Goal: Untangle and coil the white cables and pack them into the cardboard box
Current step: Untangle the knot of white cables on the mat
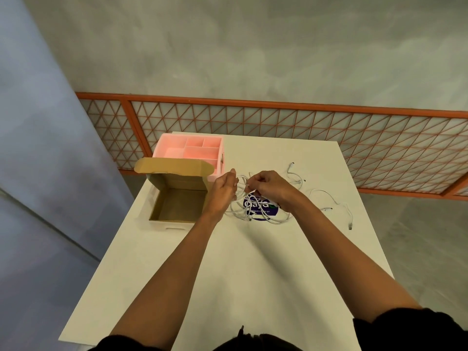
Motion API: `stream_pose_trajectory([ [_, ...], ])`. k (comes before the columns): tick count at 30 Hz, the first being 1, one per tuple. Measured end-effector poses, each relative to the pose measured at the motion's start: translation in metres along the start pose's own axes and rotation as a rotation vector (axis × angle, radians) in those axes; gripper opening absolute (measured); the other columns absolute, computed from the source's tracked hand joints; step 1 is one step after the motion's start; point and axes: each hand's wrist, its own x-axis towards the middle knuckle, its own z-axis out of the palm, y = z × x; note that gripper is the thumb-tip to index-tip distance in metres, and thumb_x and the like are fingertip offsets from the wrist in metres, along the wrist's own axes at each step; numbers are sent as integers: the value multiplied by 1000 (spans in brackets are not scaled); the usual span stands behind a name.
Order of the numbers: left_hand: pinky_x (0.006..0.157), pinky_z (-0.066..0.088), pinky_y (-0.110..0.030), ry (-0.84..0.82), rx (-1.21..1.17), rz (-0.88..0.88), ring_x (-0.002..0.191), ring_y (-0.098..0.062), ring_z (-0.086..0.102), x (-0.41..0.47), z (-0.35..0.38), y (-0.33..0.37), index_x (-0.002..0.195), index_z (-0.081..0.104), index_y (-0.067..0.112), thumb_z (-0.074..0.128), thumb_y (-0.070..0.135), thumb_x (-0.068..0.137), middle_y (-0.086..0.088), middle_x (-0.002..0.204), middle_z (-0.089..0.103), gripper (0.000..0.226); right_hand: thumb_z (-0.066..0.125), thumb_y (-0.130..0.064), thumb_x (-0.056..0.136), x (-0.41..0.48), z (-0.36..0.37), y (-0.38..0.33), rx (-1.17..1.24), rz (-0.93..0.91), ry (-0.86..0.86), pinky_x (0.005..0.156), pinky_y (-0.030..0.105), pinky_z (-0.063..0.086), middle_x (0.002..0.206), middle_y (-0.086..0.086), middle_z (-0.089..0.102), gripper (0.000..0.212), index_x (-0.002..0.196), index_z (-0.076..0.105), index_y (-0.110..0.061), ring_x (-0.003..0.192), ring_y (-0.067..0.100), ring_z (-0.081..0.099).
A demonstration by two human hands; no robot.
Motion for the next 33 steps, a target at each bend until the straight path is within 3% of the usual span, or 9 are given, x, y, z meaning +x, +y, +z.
stream_pose_trajectory([
  [2,52,32,-21,12,-46,-21,49,-3,34,0,1,1,67,43,15,35,27,103,10,54,35,39,61,-22,90,0,2,-1,-227,-64,111,74,24,50,89,6,71,12,87,66,-11,79,16,63],
  [5,50,30,-19,14,-95,-40,49,-5,33,1,1,0,67,44,11,38,32,102,10,55,35,41,63,-18,90,0,5,-3,-336,-169,232,56,10,44,84,11,73,18,93,71,-2,66,12,65],
  [10,45,26,-18,-50,-136,-56,43,-3,26,1,1,3,61,37,21,40,30,102,15,47,31,42,48,-9,91,1,12,-6,-533,-176,164,80,38,54,95,17,72,27,102,72,-6,92,33,65],
  [14,48,28,-19,-58,-44,-11,44,-2,29,1,-3,0,63,43,26,39,35,102,15,46,34,41,48,-6,92,4,9,-1,-578,-270,158,86,34,49,110,11,69,29,107,72,-11,105,30,60],
  [19,60,35,-27,-12,101,70,54,-6,39,2,-5,-7,67,53,24,35,44,101,11,49,39,43,51,-4,94,2,0,-3,-456,-404,94,60,12,35,91,12,70,22,101,72,-5,78,18,59],
  [22,61,38,-25,-24,96,85,64,-8,46,0,-1,-4,73,53,23,33,38,102,2,47,36,39,49,-8,96,1,-6,-4,-277,-367,38,58,5,36,75,-1,66,22,99,71,-5,63,-3,54],
  [25,54,29,-22,-70,-14,25,49,-2,32,0,3,0,68,43,21,34,37,103,12,47,31,39,43,-8,100,3,-10,-4,-26,-319,27,62,4,39,76,-9,61,23,96,65,-1,64,-6,52],
  [28,50,26,-19,-106,-52,-6,45,-2,26,4,1,2,65,36,19,35,38,102,13,50,30,42,41,-9,100,5,-12,-4,68,-308,48,64,6,41,78,-8,60,24,87,61,-11,67,-2,51],
  [33,47,32,-12,-149,51,36,44,-2,30,5,-1,0,86,57,11,31,40,103,15,48,30,42,42,-15,101,11,-15,-1,86,-261,48,68,18,40,76,-7,58,27,79,58,-20,70,8,49],
])
